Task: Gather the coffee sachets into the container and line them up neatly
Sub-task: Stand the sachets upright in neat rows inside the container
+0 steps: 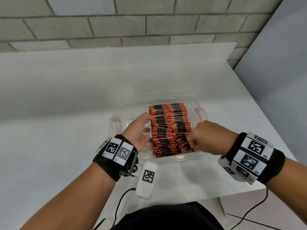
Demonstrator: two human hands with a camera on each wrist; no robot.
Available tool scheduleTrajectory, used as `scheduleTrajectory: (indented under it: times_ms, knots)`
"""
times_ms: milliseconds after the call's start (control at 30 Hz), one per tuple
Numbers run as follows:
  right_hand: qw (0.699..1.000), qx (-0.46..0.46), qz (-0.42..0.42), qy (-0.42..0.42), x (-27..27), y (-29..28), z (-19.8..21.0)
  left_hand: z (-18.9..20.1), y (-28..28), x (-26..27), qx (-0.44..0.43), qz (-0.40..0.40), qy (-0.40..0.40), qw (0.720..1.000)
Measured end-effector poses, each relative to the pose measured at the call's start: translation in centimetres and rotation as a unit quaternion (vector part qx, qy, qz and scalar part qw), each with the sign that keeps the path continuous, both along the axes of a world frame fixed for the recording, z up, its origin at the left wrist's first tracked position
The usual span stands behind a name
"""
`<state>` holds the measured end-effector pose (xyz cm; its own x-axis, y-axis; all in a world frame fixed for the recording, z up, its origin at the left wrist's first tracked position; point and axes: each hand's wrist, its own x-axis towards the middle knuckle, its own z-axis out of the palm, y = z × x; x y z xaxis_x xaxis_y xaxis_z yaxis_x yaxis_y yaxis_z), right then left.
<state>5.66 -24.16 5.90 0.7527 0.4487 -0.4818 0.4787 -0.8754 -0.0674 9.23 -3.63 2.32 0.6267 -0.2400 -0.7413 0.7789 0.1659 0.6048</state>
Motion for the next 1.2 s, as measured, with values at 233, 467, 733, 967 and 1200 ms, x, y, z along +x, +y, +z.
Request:
scheduleTrajectory:
  times_ms: [233, 467, 733, 967, 1200]
  knots:
    - [1.0, -0.018, 0.001, 0.016, 0.4, 0.4, -0.3, -0.4, 0.0, 0.2, -0.006, 0.001, 0.001, 1.0]
    - [0.999, 0.008, -0.029, 0.035, 0.8, 0.2, -1.0, -0.3, -0.2, 0.2, -0.003, -0.016, 0.003, 1.0]
    - [0.938, 0.229, -0.26, -0.007, -0.2, -0.9, 0.1, -0.5, 0.3, 0.4, 0.035, -0.011, 0.021, 0.999]
    - [0.722, 0.413, -0.54, 0.129, -0.7, 0.6, -1.9, -0.5, 0.4, 0.2, -0.008, -0.047, 0.079, 0.996]
    - [0.66, 0.43, -0.579, 0.211, -0.4, 1.7, -1.3, 0.1, 0.2, -0.1, -0.009, -0.109, 0.076, 0.991]
